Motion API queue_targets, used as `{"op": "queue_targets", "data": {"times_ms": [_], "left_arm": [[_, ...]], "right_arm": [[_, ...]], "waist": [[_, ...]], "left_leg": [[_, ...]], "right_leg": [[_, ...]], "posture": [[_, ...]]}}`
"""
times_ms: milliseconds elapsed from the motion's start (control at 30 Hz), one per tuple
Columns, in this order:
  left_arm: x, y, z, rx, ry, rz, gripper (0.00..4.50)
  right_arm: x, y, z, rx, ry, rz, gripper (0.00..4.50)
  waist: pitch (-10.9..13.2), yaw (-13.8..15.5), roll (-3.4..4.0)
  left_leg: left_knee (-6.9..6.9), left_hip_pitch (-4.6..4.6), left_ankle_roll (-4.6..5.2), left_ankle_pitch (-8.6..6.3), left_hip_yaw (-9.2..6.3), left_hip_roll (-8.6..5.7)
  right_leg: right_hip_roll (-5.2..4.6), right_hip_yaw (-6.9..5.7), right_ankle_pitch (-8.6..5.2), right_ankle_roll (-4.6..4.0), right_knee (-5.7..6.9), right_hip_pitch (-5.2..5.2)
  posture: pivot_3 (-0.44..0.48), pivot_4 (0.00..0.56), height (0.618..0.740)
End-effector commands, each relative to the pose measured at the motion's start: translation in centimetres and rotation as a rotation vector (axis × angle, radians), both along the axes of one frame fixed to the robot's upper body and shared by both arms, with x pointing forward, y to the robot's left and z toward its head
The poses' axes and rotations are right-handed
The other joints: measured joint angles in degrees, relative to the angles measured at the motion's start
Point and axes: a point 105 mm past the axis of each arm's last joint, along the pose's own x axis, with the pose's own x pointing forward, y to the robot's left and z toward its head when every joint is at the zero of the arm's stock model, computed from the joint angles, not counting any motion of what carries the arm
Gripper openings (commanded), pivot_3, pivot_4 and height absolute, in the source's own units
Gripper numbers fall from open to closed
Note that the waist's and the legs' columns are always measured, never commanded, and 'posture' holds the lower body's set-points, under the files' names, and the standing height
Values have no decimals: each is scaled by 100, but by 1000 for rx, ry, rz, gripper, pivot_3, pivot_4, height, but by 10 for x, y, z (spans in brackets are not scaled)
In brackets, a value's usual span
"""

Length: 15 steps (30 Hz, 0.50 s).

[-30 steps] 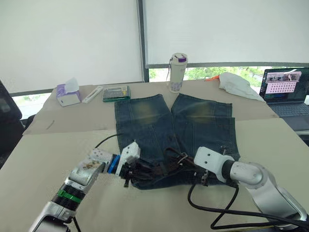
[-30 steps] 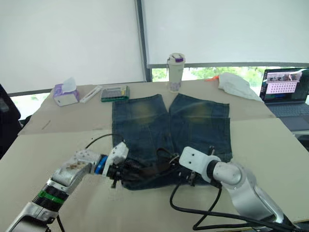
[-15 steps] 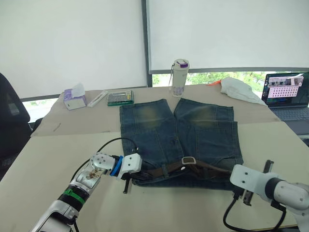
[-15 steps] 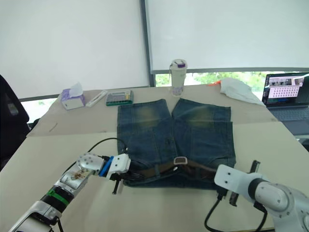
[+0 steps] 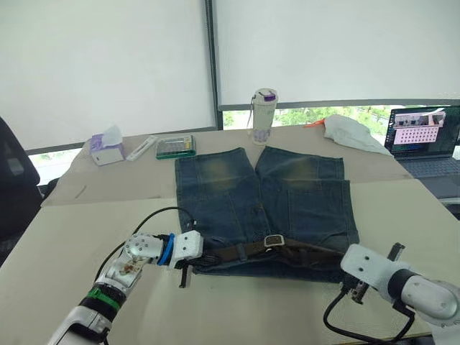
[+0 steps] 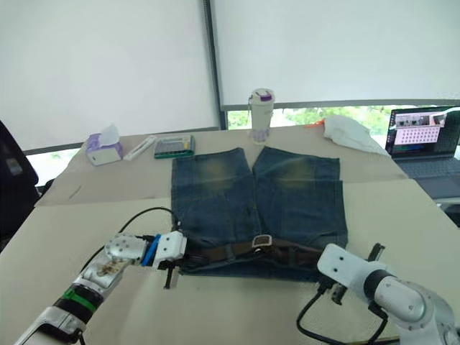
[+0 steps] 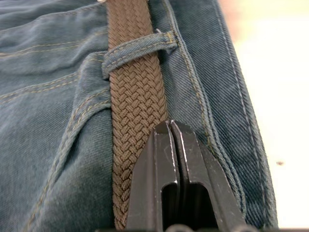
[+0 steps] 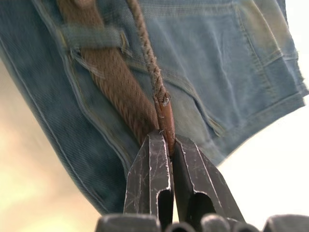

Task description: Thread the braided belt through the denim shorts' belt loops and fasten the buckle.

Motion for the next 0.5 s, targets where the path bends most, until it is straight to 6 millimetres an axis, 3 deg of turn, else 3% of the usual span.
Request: {"op": "queue_targets", "data": {"times_ms": [33, 67, 200, 267, 400, 500], "left_arm": [[-4, 27, 0, -51, 144, 156, 0], [-5, 26, 12, -109, 159, 175, 573], [-4, 22, 45, -257, 242, 247, 1898], [-3, 12, 62, -312, 268, 237, 2489], [-2, -10, 77, -300, 234, 179, 1513], [4, -24, 77, -277, 210, 166, 526]], "right_arm": [[-8, 15, 9, 138, -10, 37, 1047], [-9, 18, 13, 195, -22, 24, 1419], [-8, 33, 30, 424, -47, -10, 2823], [-7, 51, 33, 522, -26, 33, 2835], [-3, 74, 32, 604, 25, 96, 1514], [7, 73, 33, 585, 7, 79, 518]], "waist": [[1, -50, -2], [5, -78, -4], [20, -111, -7], [27, -78, -13], [35, -8, -27], [35, -29, -24]], "left_leg": [[-1, -4, -1, -1, -1, 3], [-1, -9, -5, -3, -4, 7], [5, -48, -15, -4, -5, 8], [6, -56, -14, -5, -5, 3], [6, -56, -19, -2, -8, -4], [5, -56, -29, 4, -5, -7]], "right_leg": [[0, 1, 0, 0, -1, -2], [2, 3, -1, 0, 1, -9], [4, 8, 0, -2, 13, -56], [1, 8, 1, -3, 12, -65], [-4, -2, 1, -3, 1, -70], [-5, 2, 1, -3, 2, -63]], "posture": [[0, 150, 740], [0, 150, 740], [0, 150, 740], [0, 150, 740], [0, 150, 740], [0, 150, 740]]}}
